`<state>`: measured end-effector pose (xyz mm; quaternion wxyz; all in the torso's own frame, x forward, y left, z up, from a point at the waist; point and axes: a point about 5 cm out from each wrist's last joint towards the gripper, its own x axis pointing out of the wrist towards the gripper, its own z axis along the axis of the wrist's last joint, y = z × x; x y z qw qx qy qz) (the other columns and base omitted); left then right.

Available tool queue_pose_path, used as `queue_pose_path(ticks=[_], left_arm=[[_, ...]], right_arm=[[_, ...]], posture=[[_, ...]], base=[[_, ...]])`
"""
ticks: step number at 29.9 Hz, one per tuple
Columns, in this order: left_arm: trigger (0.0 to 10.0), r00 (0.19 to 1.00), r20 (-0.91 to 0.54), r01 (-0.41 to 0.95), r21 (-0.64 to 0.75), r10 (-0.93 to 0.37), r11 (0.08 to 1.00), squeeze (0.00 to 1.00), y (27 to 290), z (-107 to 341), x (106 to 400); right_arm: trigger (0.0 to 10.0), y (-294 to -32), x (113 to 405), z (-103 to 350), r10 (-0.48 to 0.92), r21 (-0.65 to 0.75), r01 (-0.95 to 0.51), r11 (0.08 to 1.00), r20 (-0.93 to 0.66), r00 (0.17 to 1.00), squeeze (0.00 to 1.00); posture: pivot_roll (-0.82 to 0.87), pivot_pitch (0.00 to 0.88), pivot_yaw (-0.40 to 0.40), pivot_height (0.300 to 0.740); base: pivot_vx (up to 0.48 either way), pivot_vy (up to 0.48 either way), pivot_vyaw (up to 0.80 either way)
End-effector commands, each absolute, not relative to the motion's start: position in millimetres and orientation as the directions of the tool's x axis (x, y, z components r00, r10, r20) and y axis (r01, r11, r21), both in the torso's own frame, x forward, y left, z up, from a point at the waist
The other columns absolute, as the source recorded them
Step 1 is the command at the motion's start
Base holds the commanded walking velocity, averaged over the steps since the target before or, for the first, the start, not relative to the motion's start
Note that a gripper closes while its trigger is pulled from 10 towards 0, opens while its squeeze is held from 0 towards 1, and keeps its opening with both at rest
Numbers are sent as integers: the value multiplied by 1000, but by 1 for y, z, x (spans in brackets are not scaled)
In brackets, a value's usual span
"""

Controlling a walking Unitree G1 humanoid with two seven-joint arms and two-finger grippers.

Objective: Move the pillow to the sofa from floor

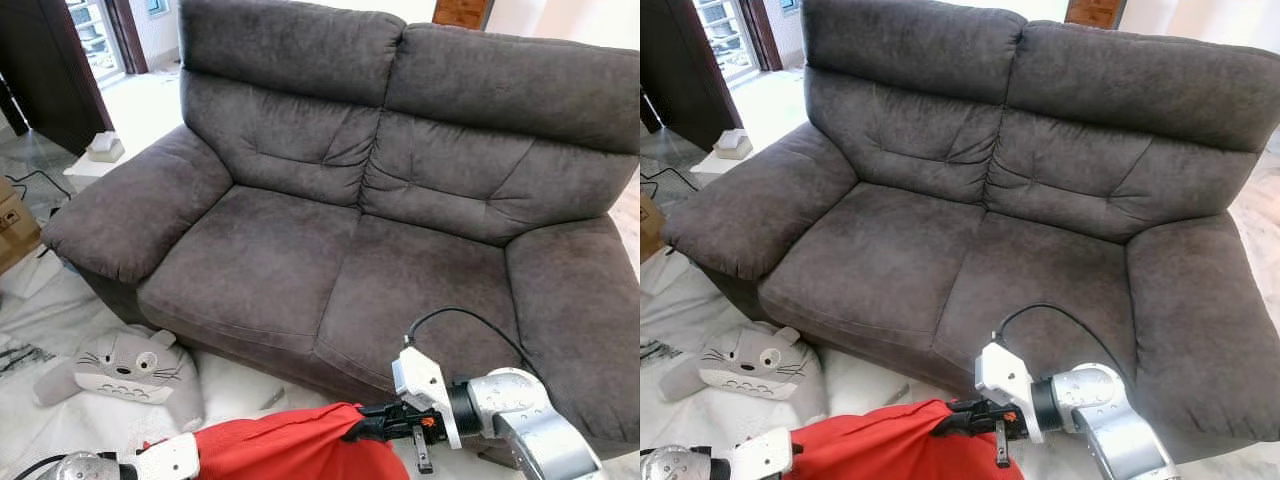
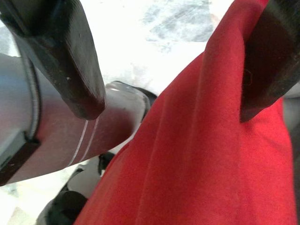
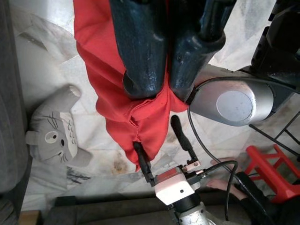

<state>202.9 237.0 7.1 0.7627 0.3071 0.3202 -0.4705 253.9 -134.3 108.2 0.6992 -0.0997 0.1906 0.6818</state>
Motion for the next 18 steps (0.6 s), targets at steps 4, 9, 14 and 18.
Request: queue_pose_path(ticks=[4,9,14,18], left_arm=[[10000,391,-803,898,226,-449,379,0,254,5,201],[10000,505,-751,847,339,-425,409,0,258,11,214],[10000,527,-738,834,355,-421,423,0,258,10,217],[10000,496,-772,847,330,-397,417,0,262,0,211]], right_arm=[[10000,-127,253,129,945,51,-999,-11,-326,-27,0],[10000,-127,252,129,944,53,-998,-15,-329,-32,0],[10000,-127,252,129,943,54,-998,-15,-331,-32,0],[10000,-127,251,130,943,54,-998,-17,-331,-34,0]], posture=[[155,77,-40,740],[155,77,-40,740],[155,79,-41,740],[150,83,-41,740]], base=[[0,0,0],[0,0,0],[0,0,0],[0,0,0]])
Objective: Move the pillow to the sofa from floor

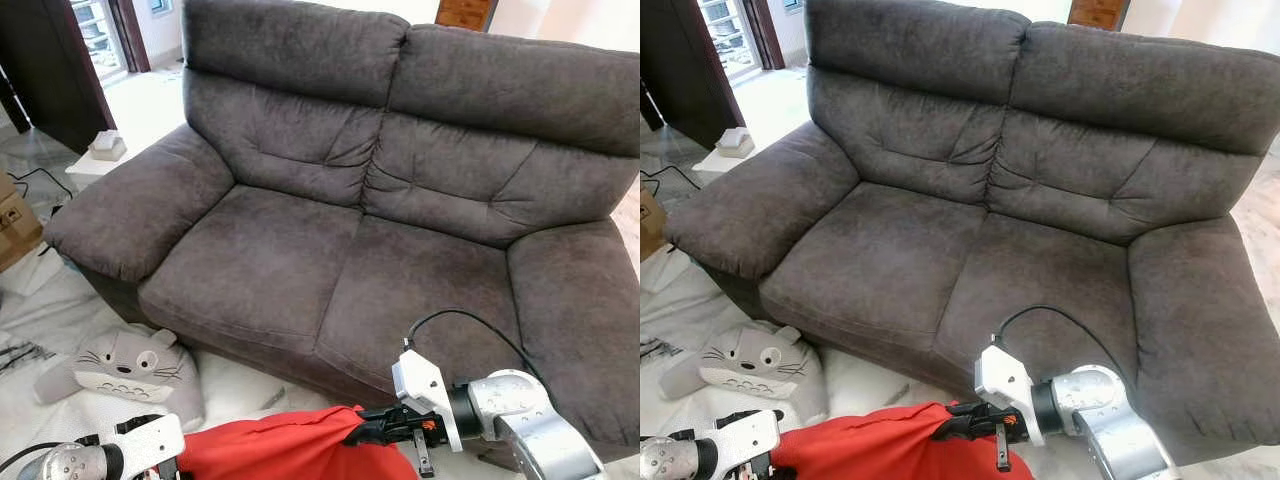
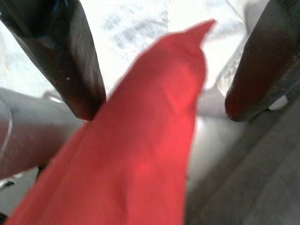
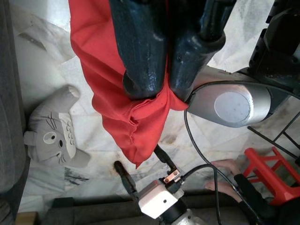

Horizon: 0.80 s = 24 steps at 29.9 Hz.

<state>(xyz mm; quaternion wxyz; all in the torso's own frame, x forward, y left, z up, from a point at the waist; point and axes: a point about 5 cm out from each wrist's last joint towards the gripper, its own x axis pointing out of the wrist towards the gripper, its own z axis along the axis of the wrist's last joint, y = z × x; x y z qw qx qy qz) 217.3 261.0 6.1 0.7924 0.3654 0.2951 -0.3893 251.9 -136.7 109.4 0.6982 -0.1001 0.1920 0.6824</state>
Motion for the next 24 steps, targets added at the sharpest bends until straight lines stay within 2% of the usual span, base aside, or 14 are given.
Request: queue_pose_path(ticks=[1,2,3,4,16,24], left_arm=[[10000,492,-775,849,327,-397,415,0,262,-1,210],[10000,479,-781,853,306,-400,422,0,262,-4,208],[9020,471,-785,856,298,-402,421,0,261,-6,207],[0,465,-789,860,295,-402,416,0,261,-8,205],[0,456,-785,865,282,-420,414,0,256,-13,206],[0,414,-806,890,260,-423,376,0,255,-17,201]], right_arm=[[10000,-128,251,130,943,54,-998,-18,-331,-35,0],[10000,-128,251,130,943,52,-998,-19,-332,-35,0],[10000,-128,251,130,943,53,-998,-18,-332,-35,0],[10000,-128,251,131,942,52,-999,-18,-333,-34,0],[10000,-130,251,132,940,46,-999,-14,-339,-29,0],[10000,-128,252,133,942,45,-999,-12,-336,-26,0]], posture=[[150,83,-41,740],[150,83,-41,740],[150,83,-41,740],[150,83,-41,740],[140,95,-48,740],[136,101,-48,740]], base=[[0,0,0],[0,0,0],[0,0,0],[0,0,0],[0,0,0],[0,0,0]])
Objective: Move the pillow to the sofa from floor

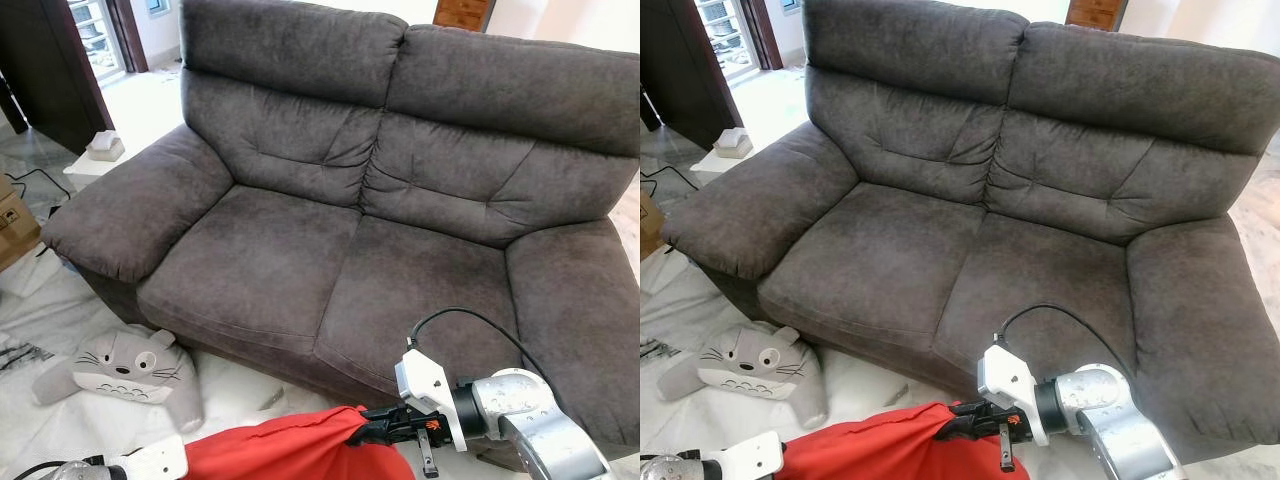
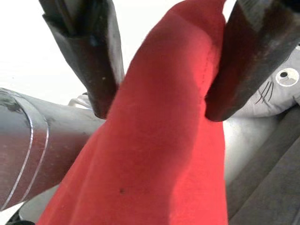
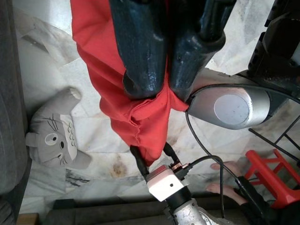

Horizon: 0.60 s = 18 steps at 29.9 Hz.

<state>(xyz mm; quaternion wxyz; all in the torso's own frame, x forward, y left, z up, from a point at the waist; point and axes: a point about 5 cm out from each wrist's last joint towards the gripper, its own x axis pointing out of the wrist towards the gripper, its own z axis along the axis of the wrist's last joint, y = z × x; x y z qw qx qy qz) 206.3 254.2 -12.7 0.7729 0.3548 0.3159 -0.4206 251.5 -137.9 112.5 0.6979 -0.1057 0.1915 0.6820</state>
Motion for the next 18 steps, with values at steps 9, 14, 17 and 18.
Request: queue_pose_path(ticks=[9,14,17,18], left_arm=[[0,374,-823,917,260,-427,302,0,254,-16,201],[0,411,-798,907,309,-442,286,0,250,-11,207],[0,414,-791,908,321,-451,270,0,247,-9,210],[0,413,-791,909,324,-451,264,0,246,-9,211]], right_arm=[[10000,-129,252,130,940,51,-999,-1,-340,-18,0],[10000,-127,251,132,943,43,-999,-6,-332,-20,0],[10000,-126,251,132,943,42,-999,-7,-331,-20,0],[10000,-126,251,131,943,42,-999,-6,-332,-20,0]], posture=[[139,101,-46,740],[141,100,-45,740],[140,100,-45,740],[140,101,-44,740]], base=[[0,0,0],[0,0,0],[0,0,0],[0,0,0]])
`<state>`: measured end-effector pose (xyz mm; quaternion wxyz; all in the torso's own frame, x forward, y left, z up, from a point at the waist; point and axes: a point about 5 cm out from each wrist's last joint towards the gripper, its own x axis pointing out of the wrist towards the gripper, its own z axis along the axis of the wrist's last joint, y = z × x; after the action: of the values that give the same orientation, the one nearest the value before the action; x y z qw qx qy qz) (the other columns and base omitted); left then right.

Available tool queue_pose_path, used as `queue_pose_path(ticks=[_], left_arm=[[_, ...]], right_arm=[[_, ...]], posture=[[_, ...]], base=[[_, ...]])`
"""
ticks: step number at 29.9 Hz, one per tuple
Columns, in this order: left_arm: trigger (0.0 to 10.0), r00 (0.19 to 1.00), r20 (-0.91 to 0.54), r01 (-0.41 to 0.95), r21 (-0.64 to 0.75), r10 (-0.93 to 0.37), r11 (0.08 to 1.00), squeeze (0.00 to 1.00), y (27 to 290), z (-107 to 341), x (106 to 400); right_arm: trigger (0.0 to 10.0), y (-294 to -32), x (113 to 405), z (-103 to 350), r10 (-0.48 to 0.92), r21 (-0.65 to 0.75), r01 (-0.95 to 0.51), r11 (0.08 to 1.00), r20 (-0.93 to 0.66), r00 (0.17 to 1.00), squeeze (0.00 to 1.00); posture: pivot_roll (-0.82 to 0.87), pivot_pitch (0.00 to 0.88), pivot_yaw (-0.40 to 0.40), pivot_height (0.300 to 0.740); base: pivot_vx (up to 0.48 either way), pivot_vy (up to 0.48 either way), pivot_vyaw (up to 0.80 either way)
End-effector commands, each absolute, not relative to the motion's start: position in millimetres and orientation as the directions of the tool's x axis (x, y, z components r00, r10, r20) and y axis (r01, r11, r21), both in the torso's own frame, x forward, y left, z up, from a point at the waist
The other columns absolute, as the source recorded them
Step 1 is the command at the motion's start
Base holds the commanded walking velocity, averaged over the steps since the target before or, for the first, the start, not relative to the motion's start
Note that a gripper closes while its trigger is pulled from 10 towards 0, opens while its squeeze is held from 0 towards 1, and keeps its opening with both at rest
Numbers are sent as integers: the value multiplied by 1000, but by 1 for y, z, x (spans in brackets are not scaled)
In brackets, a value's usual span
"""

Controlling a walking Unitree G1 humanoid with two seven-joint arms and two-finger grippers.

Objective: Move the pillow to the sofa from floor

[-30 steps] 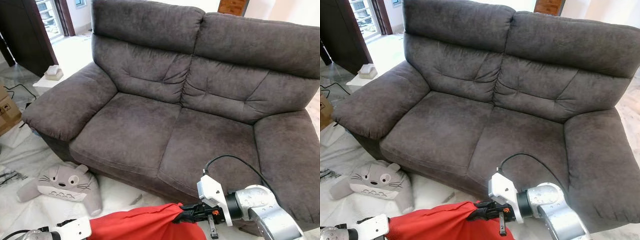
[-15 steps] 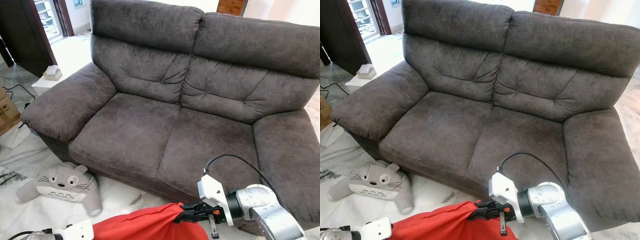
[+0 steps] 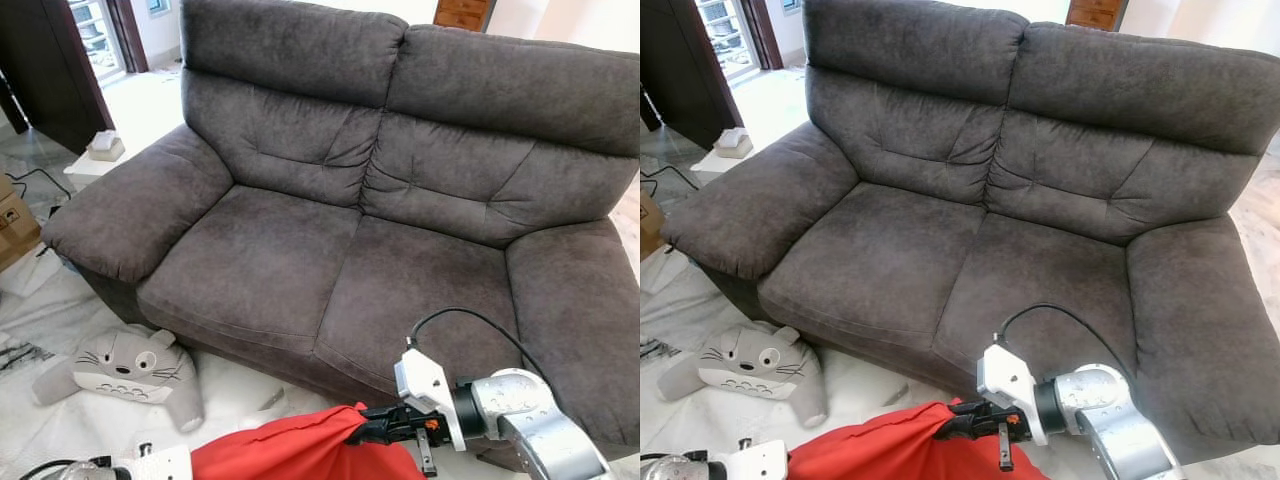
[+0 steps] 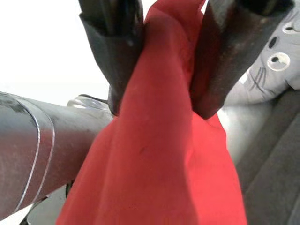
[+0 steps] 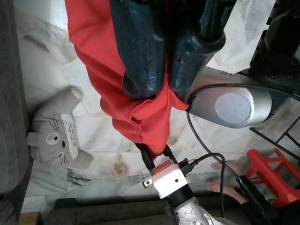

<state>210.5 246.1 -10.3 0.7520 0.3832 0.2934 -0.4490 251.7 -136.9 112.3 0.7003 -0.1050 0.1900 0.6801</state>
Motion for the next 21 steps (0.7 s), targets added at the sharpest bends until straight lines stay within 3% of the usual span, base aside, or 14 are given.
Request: queue_pose_path(ticks=[1,21], left_arm=[[0,412,-791,909,326,-452,258,0,246,-8,211],[0,408,-774,911,314,-485,266,0,236,-14,204]], right_arm=[[10000,-126,251,131,943,42,-999,-6,-332,-20,0],[10000,-125,252,127,949,59,-998,15,-315,-4,0]], posture=[[140,101,-44,740],[145,100,-42,740]], base=[[0,0,0],[0,0,0]])
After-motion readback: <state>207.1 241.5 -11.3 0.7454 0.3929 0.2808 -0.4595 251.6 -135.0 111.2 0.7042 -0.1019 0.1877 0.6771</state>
